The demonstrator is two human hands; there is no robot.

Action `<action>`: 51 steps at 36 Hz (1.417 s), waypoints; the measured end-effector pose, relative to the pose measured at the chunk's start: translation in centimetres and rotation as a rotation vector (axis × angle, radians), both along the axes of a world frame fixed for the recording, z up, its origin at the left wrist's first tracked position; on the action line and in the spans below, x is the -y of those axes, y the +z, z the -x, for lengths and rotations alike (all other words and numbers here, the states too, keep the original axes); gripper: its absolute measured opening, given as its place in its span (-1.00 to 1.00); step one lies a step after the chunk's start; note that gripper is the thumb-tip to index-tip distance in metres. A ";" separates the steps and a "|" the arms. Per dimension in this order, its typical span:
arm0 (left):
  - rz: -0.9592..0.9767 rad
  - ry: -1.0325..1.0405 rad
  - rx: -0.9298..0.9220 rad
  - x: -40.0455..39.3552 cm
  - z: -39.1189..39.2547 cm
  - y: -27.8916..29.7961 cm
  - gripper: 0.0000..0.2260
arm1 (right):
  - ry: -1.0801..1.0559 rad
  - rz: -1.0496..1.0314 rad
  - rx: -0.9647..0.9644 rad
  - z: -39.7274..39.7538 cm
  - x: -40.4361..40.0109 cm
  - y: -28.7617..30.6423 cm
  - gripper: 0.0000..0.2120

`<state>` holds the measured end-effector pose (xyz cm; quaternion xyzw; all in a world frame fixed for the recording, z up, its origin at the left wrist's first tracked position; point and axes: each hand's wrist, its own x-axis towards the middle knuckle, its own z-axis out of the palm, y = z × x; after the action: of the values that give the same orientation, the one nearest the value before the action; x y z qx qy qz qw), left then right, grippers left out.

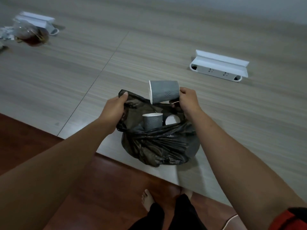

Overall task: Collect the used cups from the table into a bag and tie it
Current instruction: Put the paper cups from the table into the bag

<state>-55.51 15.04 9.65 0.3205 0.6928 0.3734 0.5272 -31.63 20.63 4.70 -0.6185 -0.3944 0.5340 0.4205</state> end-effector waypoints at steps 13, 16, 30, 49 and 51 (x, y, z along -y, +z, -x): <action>-0.031 -0.129 0.067 -1.6 -2.8 2.3 -0.71 | 0.322 0.008 0.345 0.8 6.7 1.0 -0.77; -0.037 -0.185 0.077 -1.3 -3.4 2.5 -0.71 | 0.304 -0.031 0.526 1.2 7.2 0.7 -0.58; -0.029 -0.355 0.084 -0.6 -2.6 2.4 -0.67 | -0.009 0.503 0.703 -5.5 7.6 -2.3 -0.30; -0.047 -0.163 0.140 -1.4 -8.9 3.4 -0.69 | -0.961 0.134 -0.588 -12.9 12.8 1.6 -0.73; -0.055 -0.170 0.156 -1.5 -10.5 3.4 -0.73 | -0.990 0.086 -0.490 -14.6 14.4 2.3 -0.77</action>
<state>-45.06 16.53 13.10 0.3624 0.6094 0.3699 0.6005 -17.02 6.20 7.04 -0.6042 0.0750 0.4165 0.6751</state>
